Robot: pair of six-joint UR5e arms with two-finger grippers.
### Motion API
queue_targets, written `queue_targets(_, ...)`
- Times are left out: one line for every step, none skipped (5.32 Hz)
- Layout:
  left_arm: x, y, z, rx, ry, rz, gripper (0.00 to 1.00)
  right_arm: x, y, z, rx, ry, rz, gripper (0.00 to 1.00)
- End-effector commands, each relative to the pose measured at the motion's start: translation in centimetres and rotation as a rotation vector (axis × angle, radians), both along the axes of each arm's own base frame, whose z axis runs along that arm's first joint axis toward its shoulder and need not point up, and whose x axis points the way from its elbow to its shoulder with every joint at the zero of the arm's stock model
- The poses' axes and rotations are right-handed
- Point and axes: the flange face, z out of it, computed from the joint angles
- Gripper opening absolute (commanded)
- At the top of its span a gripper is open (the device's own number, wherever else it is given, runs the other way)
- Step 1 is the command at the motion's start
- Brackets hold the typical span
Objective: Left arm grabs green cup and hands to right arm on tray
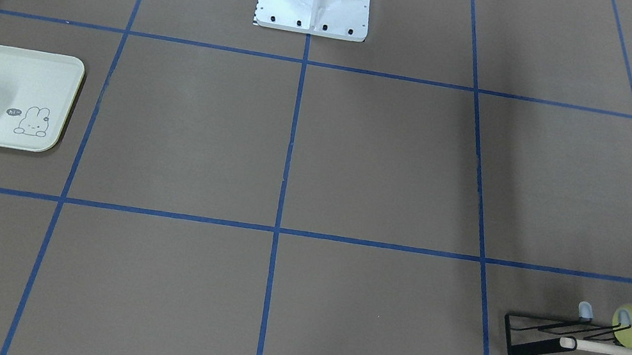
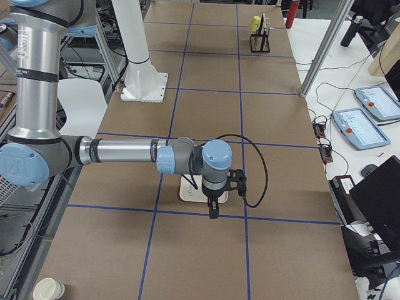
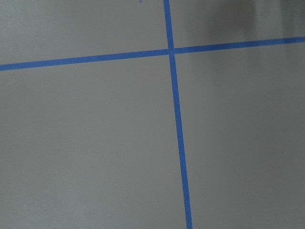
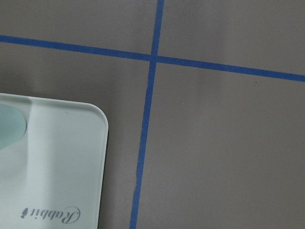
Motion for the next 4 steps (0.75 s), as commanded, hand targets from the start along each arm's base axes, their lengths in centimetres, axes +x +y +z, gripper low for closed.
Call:
queue_targets(0.0, 0.06, 0.14, -0.004, 0.0, -0.001, 1.0, -0.36, -0.19, -0.15, 0.004, -0.001, -0.008, 1.0)
queue_targets(0.01, 0.14, 0.21, -0.006, 0.0, 0.0, 1.0, -0.36, -0.27, -0.29, 0.007, -0.001, -0.008, 1.0)
queue_targets(0.01, 0.23, 0.36, -0.01, -0.001, -0.001, 1.0, -0.48, -0.29, -0.28, 0.008, 0.0, -0.011, 1.0)
queue_targets(0.02, 0.23, 0.36, -0.01, 0.001, -0.001, 1.0, -0.55, -0.41, -0.44, 0.023, 0.0, -0.012, 1.0)
